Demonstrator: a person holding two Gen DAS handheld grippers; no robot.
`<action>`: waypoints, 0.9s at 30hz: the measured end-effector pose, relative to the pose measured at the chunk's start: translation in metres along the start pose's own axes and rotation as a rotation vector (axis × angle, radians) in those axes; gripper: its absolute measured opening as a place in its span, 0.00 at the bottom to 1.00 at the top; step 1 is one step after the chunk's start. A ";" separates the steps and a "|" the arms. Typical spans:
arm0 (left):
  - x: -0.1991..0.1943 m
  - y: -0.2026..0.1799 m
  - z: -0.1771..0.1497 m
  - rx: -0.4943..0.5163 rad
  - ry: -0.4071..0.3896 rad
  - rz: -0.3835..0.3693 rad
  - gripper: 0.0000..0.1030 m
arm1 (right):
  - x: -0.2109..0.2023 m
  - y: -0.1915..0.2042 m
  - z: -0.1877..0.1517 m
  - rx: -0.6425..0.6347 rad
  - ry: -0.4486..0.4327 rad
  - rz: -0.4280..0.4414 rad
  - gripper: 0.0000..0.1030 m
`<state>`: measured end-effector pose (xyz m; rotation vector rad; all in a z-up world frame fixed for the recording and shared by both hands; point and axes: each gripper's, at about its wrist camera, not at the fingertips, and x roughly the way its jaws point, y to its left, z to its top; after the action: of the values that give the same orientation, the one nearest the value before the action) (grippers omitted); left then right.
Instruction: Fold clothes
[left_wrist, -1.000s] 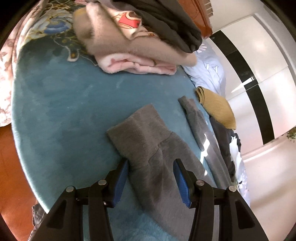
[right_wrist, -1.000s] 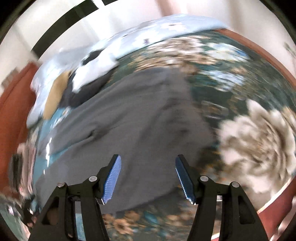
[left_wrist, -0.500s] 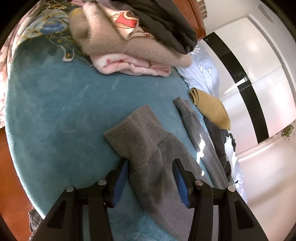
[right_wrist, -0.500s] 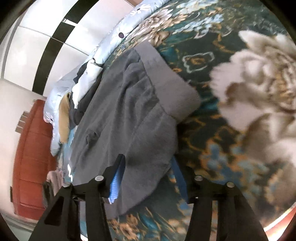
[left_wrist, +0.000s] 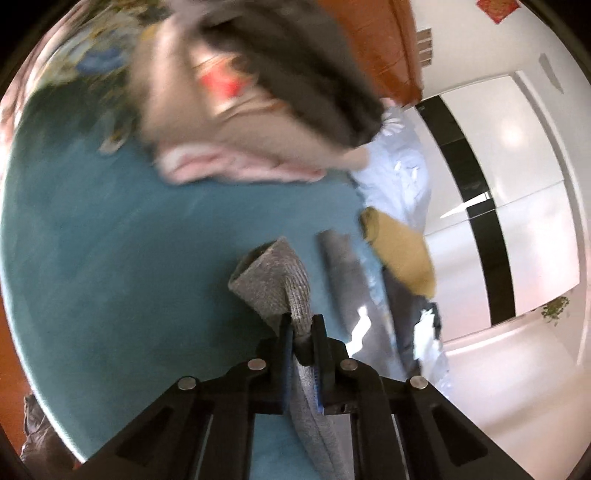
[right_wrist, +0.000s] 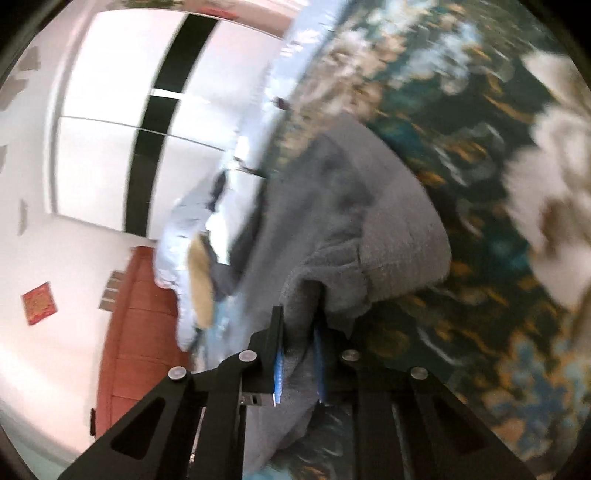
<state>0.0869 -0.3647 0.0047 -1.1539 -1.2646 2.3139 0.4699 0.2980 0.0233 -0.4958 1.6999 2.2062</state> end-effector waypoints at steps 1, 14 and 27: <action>0.002 -0.013 0.006 0.010 -0.003 -0.007 0.09 | 0.001 0.007 0.006 -0.013 -0.010 0.026 0.13; 0.150 -0.154 0.066 0.179 0.099 0.234 0.09 | 0.074 0.058 0.096 -0.068 -0.085 0.074 0.13; 0.274 -0.134 0.073 0.217 0.258 0.295 0.31 | 0.172 0.044 0.144 -0.032 0.006 -0.089 0.13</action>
<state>-0.1644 -0.1774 -0.0084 -1.5846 -0.7757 2.3282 0.2850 0.4326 0.0178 -0.5753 1.6158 2.1738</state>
